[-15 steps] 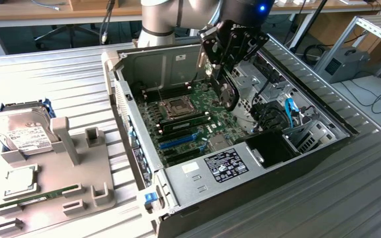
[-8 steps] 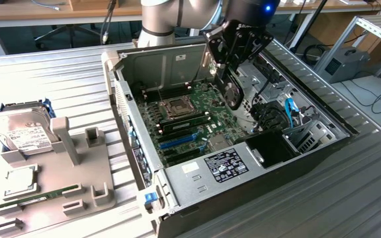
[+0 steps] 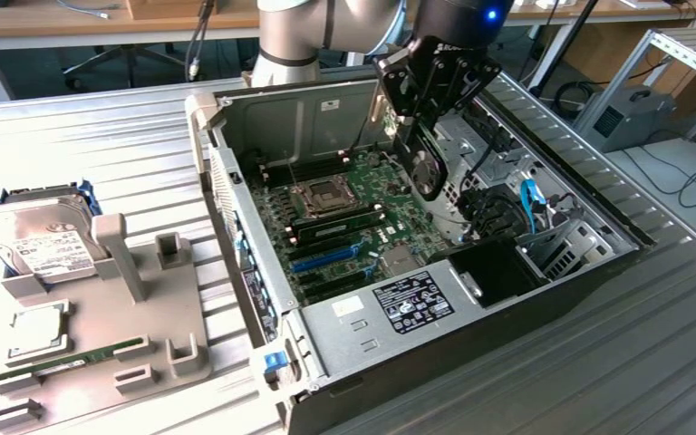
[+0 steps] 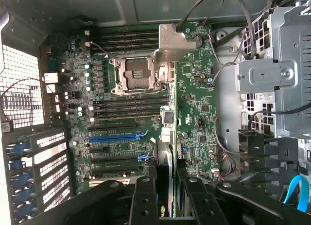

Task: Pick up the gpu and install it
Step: 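Pick up the gpu and move the gpu toward the slot, then insert the gpu into the slot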

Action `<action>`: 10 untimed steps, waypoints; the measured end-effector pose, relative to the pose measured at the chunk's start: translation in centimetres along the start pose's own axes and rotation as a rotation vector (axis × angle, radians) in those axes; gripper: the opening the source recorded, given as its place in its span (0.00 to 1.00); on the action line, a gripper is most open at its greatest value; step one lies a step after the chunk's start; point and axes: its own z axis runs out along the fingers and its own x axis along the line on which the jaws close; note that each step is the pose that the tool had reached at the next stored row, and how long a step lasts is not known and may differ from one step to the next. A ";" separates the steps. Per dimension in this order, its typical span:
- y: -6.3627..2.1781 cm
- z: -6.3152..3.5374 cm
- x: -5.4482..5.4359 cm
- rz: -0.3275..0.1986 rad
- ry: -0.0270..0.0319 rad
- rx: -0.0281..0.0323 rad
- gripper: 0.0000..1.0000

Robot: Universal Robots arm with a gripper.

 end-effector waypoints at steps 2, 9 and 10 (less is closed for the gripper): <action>0.00 0.00 0.0 0.000 0.0000 0.0000 0.26; 0.00 0.00 0.0 -0.002 0.0000 0.0000 0.26; 0.00 0.00 0.0 -0.008 0.0002 -0.0001 0.26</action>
